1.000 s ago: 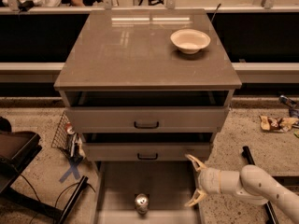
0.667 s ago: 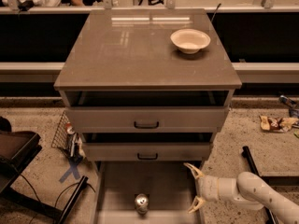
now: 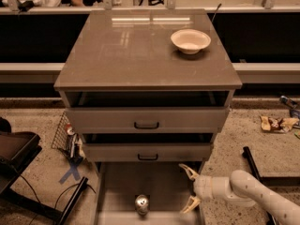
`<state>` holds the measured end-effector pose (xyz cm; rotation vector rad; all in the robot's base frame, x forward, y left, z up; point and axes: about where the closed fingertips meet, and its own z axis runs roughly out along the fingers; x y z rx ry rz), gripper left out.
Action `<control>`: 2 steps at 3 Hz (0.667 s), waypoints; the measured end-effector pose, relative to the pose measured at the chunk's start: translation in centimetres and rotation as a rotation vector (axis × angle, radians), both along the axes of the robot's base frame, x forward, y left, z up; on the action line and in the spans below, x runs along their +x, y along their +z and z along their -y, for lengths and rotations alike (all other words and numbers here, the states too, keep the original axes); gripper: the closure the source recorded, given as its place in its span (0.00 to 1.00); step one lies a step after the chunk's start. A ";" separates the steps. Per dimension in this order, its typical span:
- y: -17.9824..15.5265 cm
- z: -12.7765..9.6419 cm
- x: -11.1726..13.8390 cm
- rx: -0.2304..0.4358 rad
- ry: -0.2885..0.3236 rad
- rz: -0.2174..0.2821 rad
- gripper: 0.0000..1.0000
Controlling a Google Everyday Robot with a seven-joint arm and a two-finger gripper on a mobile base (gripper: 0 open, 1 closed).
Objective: Pick 7up can from bottom drawer and place on counter
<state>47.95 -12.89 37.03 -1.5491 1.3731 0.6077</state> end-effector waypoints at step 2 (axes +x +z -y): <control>-8.9 -6.8 1.0 0.109 0.051 -0.175 0.00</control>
Offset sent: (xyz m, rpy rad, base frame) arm 0.0201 0.0887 -0.1315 0.1577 0.2228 0.0676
